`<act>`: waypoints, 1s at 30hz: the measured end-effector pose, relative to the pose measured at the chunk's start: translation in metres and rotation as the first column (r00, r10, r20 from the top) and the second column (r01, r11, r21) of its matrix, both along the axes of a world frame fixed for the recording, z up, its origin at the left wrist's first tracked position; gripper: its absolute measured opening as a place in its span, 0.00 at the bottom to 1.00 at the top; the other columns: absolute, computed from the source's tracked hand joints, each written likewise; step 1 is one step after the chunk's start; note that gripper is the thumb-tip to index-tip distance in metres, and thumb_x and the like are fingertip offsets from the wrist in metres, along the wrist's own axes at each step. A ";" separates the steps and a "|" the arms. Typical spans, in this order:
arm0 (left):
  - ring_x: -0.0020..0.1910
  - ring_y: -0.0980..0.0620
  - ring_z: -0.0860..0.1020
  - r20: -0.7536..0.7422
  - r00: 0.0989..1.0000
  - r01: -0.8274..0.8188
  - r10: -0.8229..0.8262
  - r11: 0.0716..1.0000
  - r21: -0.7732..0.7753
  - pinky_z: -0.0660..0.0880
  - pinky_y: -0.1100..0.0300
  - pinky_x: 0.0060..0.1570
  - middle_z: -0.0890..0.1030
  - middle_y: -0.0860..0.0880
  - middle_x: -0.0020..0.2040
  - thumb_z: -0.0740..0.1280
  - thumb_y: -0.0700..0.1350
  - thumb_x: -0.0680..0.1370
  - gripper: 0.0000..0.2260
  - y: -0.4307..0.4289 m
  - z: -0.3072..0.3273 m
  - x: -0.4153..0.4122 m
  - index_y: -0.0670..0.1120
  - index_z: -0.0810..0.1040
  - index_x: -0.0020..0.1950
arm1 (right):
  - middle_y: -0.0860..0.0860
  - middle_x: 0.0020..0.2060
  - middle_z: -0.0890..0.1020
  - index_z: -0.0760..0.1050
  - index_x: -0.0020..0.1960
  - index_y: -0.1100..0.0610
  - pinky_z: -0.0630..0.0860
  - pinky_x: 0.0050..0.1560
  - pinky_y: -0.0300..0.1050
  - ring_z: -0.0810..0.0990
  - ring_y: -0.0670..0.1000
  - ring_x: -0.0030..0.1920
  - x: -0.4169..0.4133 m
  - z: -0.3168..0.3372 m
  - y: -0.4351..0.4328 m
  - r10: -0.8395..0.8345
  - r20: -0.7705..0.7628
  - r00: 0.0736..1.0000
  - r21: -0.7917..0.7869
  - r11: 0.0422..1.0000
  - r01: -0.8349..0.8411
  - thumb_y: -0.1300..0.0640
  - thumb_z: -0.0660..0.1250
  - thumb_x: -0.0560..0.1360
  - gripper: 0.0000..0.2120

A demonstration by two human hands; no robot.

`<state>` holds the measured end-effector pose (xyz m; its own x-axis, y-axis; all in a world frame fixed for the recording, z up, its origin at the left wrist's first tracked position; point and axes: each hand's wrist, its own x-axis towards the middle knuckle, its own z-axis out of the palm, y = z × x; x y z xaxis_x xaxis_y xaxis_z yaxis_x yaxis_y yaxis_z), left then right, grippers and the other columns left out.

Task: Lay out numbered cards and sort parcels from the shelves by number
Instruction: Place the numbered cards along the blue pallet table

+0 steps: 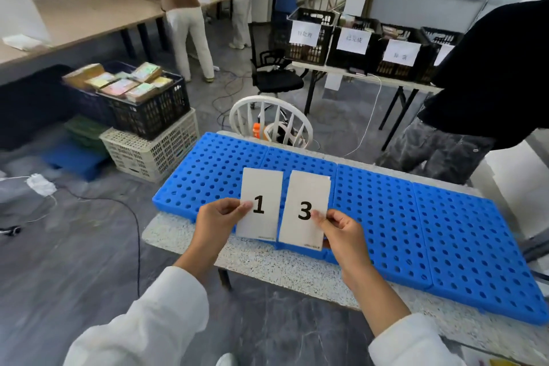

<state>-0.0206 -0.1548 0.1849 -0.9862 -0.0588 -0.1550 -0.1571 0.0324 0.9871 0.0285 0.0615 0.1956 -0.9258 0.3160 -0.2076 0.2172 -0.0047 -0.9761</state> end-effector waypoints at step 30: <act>0.36 0.51 0.73 0.336 0.942 0.144 0.025 0.871 -0.470 0.68 0.62 0.31 0.76 0.50 0.36 0.63 0.46 0.81 0.09 -0.120 -0.167 -0.211 0.44 0.78 0.43 | 0.47 0.44 0.86 0.80 0.50 0.54 0.80 0.55 0.50 0.85 0.48 0.47 -0.131 -0.067 -0.108 0.093 0.258 0.962 0.161 0.977 -0.138 0.51 0.69 0.75 0.08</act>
<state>-0.2321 -0.2753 0.0179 -0.8900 -0.1518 -0.4299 -0.4432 0.5090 0.7379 -0.1030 -0.0464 0.1283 -0.8845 0.2621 -0.3859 0.4412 0.2009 -0.8747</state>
